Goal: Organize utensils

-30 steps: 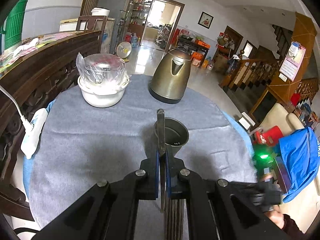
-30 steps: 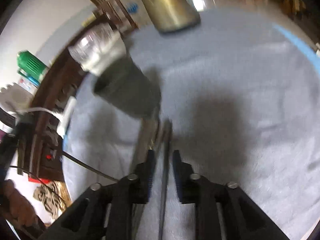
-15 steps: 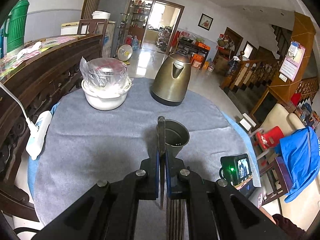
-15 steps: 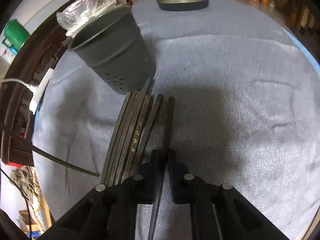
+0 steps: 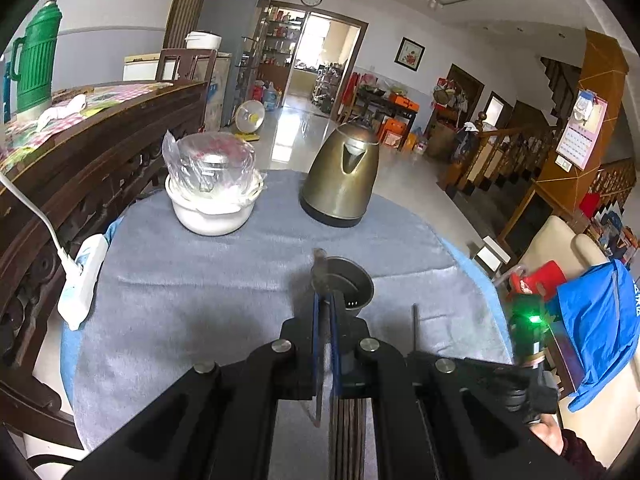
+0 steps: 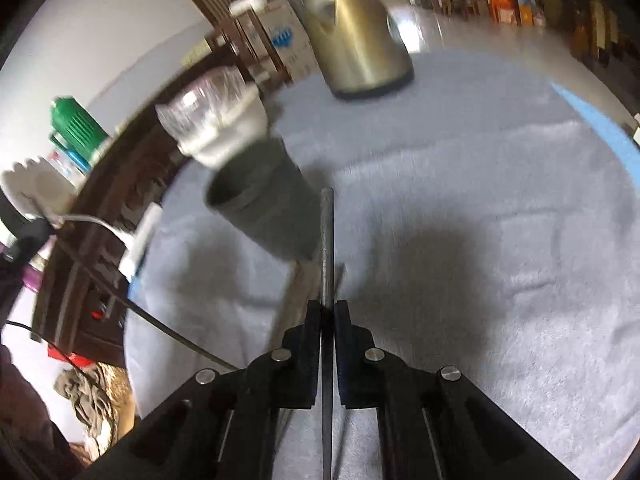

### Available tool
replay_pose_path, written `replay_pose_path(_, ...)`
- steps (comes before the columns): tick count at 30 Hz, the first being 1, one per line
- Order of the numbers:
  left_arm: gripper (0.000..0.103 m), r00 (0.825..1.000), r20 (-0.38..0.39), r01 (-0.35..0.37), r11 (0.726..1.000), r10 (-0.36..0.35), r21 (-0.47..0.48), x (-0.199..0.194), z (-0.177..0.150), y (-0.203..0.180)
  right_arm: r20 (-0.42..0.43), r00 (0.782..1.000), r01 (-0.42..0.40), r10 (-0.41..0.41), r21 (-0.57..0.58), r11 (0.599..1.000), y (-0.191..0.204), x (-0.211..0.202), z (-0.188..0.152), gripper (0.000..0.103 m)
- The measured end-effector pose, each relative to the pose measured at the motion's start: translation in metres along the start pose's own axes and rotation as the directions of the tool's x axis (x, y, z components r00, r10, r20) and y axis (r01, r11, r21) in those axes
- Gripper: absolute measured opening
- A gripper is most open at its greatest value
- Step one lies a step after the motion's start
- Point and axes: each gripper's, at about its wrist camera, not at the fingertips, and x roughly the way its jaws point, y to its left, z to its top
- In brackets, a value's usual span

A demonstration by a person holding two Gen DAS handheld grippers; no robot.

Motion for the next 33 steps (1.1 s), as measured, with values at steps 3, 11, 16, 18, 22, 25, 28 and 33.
replay_pose_path(3, 0.005, 1.000, -0.008, 0.006, 1.000, -0.006, 0.000, 0.001, -0.002, -0.001, 0.083, 0.995, -0.054, 0.052, 0.019, 0.998, 0.001, -0.018, 0.009, 0.007)
replay_pose_path(11, 0.005, 0.999, -0.033, -0.018, 0.999, 0.017, -0.028, 0.007, -0.005, 0.016, 0.251, 0.963, -0.108, 0.103, 0.005, 0.994, 0.006, -0.054, 0.007, 0.007)
replay_pose_path(16, 0.006, 0.986, -0.168, -0.062, 0.965, 0.019, -0.255, 0.044, -0.009, 0.083, 0.252, 0.962, -0.114, 0.104, 0.028, 0.993, 0.002, -0.052, 0.005, 0.007)
replay_pose_path(18, 0.006, 0.974, -0.224, -0.107, 0.944, 0.036, -0.313, 0.059, -0.015, 0.106, 0.254, 0.961, -0.119, 0.108, 0.030, 0.992, 0.002, -0.052, 0.006, 0.007)
replay_pose_path(22, 0.028, 0.950, -0.307, -0.178, 0.914, 0.062, -0.364, 0.093, -0.016, 0.132, 0.273, 0.955, -0.129, 0.118, 0.020, 0.992, 0.004, -0.056, 0.005, 0.007)
replay_pose_path(25, 0.037, 0.939, -0.334, -0.216, 0.892, 0.078, -0.397, 0.114, -0.015, 0.143, 0.286, 0.951, -0.120, 0.115, -0.003, 0.993, 0.009, -0.059, 0.002, 0.007)
replay_pose_path(28, 0.041, 0.921, -0.386, -0.218, 0.890, 0.052, -0.400, 0.147, -0.009, 0.144, 0.294, 0.950, -0.099, 0.104, -0.030, 0.995, 0.015, -0.062, -0.001, 0.007)
replay_pose_path(33, 0.041, 0.868, -0.487, -0.314, 0.865, 0.094, -0.392, 0.187, -0.010, 0.140, 0.300, 0.948, -0.099, 0.109, -0.048, 0.994, 0.018, -0.067, -0.003, 0.007)
